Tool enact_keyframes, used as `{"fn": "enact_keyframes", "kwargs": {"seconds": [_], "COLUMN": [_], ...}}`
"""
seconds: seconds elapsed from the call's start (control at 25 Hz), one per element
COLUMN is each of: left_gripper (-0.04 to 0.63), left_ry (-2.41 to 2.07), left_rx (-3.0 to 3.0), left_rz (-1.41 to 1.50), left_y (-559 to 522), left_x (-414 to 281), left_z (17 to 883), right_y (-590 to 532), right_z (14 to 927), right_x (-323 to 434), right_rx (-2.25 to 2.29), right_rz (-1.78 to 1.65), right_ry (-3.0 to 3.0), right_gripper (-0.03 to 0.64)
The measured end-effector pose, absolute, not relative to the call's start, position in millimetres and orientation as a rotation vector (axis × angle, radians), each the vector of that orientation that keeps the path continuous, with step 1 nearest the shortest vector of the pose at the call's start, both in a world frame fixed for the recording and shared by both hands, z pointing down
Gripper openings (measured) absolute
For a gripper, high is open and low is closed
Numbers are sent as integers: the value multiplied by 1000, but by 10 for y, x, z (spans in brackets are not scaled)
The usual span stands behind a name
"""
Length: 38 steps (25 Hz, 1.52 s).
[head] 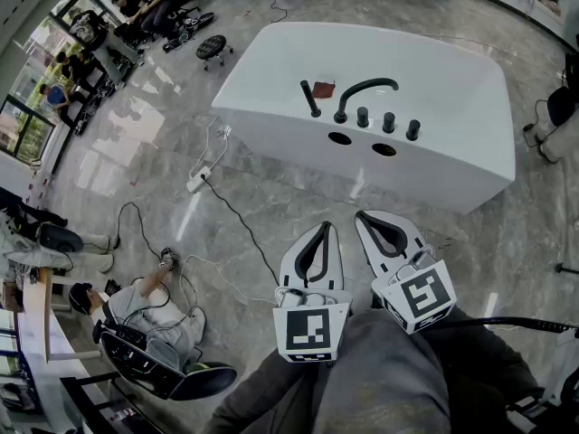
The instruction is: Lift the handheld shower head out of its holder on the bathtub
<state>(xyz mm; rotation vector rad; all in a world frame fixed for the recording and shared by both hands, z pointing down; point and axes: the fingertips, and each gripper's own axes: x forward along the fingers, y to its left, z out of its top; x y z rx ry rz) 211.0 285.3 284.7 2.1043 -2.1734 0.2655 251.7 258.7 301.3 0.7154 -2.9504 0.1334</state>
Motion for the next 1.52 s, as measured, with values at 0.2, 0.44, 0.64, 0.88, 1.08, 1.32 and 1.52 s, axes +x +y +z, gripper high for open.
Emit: {"fn": "enact_keyframes", "kwargs": {"seconds": [0.2, 0.44, 0.64, 0.88, 1.08, 1.32, 1.52], "left_gripper": [3, 3, 3, 3, 3, 3, 3], "left_ry": [-2172, -2192, -2197, -2212, -2213, -2198, -2182], "left_rx": [2093, 2062, 2026, 1958, 1925, 1937, 1953], "left_rz": [273, 296, 309, 333, 316, 255, 206], "left_y": [2785, 2718, 2717, 2743, 2700, 2466, 2266], "left_x": [2194, 2337, 2460, 2396, 2220, 1782, 1345], "left_z": [2871, 2960, 3002, 3099, 3259, 3391, 3342], "right_y": [2506, 2414, 2388, 2377, 2292, 2079, 1894], "right_z": [3006, 3074, 3065, 3095, 3283, 3463, 3457], "right_x": [2596, 2747, 2825, 2756, 2614, 2229, 1849], "right_rx": [707, 681, 625, 563, 565, 589, 616], "right_rz": [137, 162, 191, 262, 278, 291, 303], "right_ry": [-2956, -2974, -3007, -3037, -3003, -2961, -2922], "right_gripper": [5, 5, 5, 5, 5, 5, 5]}}
